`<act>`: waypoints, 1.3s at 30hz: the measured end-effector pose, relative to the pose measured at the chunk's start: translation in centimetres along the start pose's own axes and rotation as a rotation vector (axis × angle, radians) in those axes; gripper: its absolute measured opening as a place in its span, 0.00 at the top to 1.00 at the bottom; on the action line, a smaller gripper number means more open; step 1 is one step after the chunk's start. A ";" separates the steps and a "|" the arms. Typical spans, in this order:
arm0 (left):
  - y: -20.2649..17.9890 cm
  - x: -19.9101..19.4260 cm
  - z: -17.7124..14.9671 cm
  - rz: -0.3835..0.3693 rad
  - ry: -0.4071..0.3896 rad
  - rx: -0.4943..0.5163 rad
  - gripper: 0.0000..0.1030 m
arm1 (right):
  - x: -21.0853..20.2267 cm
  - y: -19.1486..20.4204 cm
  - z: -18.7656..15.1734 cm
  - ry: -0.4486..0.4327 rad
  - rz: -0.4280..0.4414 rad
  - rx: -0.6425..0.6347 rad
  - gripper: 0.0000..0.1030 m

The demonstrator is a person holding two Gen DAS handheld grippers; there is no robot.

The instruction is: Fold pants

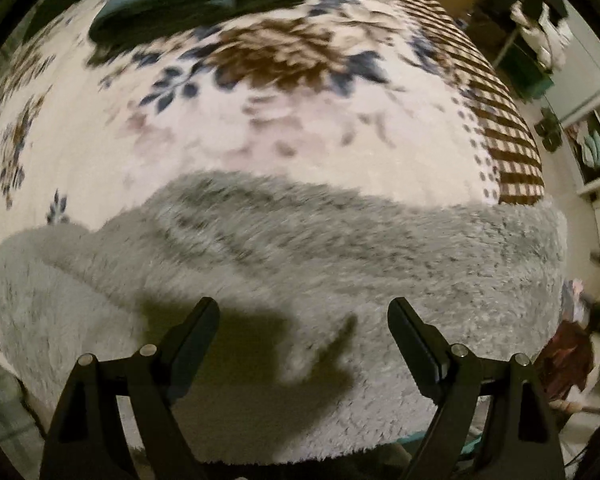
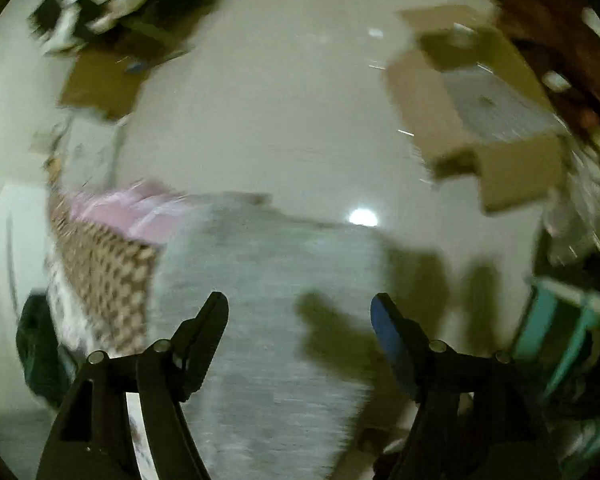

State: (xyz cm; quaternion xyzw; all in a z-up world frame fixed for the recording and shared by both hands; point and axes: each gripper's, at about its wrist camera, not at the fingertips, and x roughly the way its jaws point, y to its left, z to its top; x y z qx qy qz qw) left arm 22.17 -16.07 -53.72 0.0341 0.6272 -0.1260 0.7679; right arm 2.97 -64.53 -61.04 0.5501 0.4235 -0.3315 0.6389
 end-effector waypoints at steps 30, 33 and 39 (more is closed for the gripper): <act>-4.1 5.5 0.6 -0.091 0.112 0.067 0.17 | 0.4 -2.0 1.9 -0.009 0.061 -0.014 0.31; -4.1 7.5 0.4 -0.090 0.166 0.054 0.17 | 3.0 -7.9 0.6 0.087 0.110 0.106 0.31; -3.1 10.1 1.3 -0.129 0.219 0.014 0.04 | 10.4 -11.8 -1.8 0.238 0.366 0.272 0.31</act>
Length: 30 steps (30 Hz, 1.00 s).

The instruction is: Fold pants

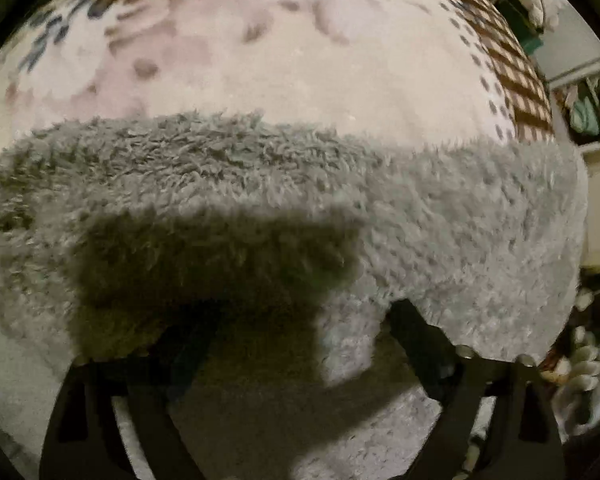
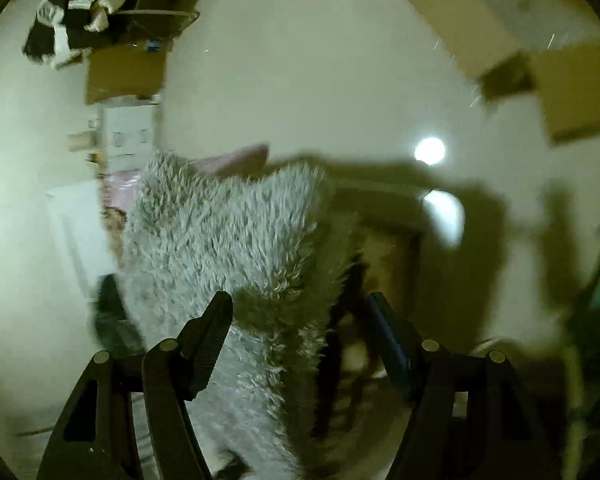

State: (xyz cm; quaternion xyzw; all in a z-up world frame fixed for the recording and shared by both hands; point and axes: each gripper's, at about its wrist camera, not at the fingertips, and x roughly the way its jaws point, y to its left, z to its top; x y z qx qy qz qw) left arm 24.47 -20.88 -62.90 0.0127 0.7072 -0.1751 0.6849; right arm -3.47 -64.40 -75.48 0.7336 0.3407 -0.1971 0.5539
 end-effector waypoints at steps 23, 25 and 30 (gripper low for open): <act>-1.1 1.5 1.8 0.040 0.034 -0.029 0.00 | 3.8 1.9 2.3 -0.081 0.261 -0.033 0.29; -0.7 1.3 1.6 0.042 0.035 -0.029 0.00 | 5.8 2.2 3.2 -0.047 0.148 -0.035 0.29; -0.2 0.9 0.9 0.048 0.038 -0.028 0.00 | 8.7 2.0 4.2 0.022 0.125 -0.037 0.30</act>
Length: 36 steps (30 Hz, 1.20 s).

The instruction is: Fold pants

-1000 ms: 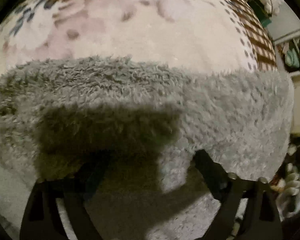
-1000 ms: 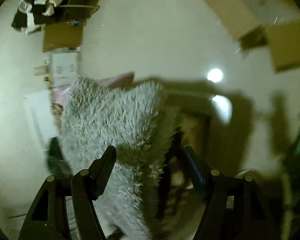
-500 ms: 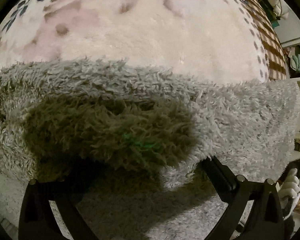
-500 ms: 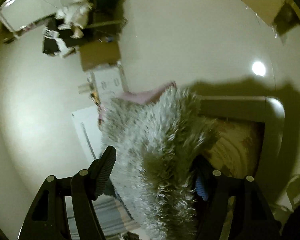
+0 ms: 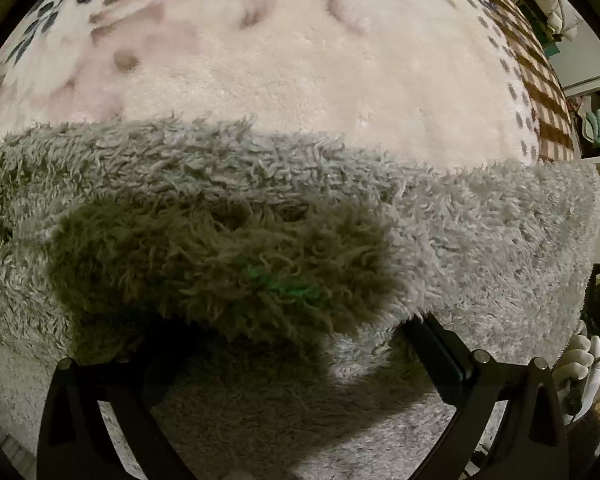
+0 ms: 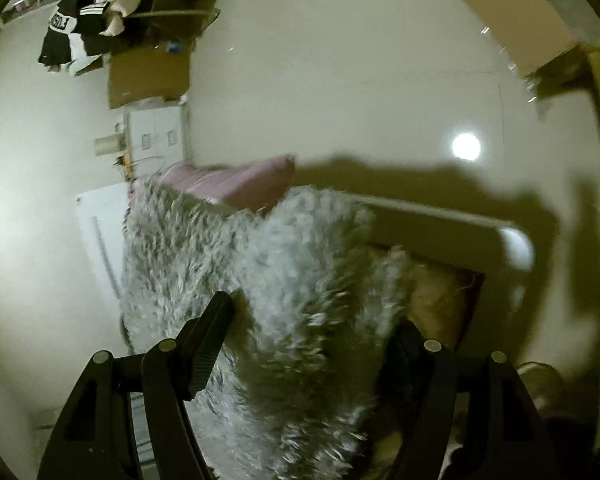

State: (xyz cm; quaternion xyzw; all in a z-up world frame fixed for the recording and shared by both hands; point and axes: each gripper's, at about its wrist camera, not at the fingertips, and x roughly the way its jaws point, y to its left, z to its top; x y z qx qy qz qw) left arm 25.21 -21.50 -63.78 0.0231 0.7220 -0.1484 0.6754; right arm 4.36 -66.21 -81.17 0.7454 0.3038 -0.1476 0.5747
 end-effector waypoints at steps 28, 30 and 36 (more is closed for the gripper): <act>6.8 -12.1 -6.2 -0.132 -0.225 -0.130 0.00 | -8.2 24.5 -21.8 -0.138 -0.057 -0.776 0.86; 8.6 -13.0 -7.3 -0.131 -0.232 -0.151 0.00 | -6.7 25.1 -25.6 -0.081 -0.070 -0.838 0.86; 16.0 -15.0 -9.8 -0.086 -0.263 -0.241 0.00 | 3.4 23.1 -38.8 0.163 -0.154 -1.046 0.86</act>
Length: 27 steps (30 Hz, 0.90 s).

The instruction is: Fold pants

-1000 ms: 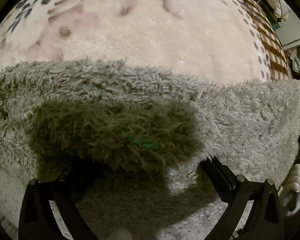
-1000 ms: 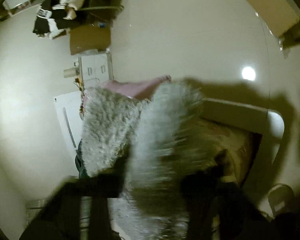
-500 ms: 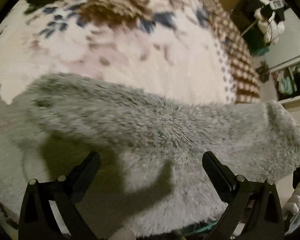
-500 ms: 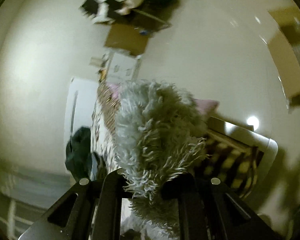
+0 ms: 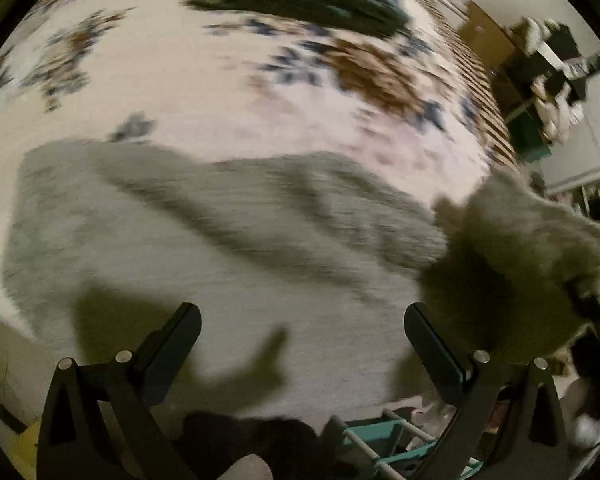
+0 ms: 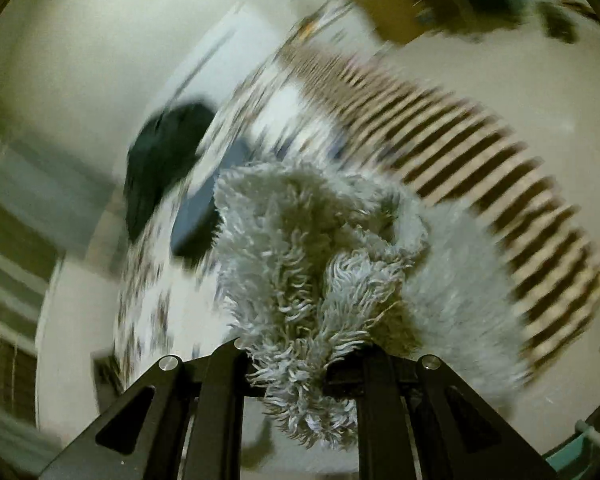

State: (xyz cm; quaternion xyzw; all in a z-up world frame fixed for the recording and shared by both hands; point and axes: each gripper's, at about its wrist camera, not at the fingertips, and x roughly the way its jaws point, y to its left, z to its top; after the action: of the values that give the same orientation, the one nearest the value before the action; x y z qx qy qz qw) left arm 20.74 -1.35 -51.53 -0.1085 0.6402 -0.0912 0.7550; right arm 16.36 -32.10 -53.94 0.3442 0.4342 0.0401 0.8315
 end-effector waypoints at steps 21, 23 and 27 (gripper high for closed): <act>-2.8 4.9 3.2 -0.116 0.042 0.096 0.00 | 1.0 -1.9 -4.2 0.246 -0.229 0.049 0.12; -4.5 7.6 3.1 -0.132 0.089 0.124 0.00 | 0.4 -3.8 -3.8 0.228 -0.262 0.103 0.12; -6.3 9.9 2.0 -0.211 0.122 0.197 0.86 | 0.4 -5.8 -3.9 0.201 -0.326 0.151 0.12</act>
State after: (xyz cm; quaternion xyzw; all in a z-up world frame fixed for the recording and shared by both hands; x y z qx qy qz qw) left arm 24.35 -10.08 -58.80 -0.0948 0.6578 -0.2389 0.7080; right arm 12.37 -34.29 -59.28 0.3251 0.5666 -0.0936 0.7513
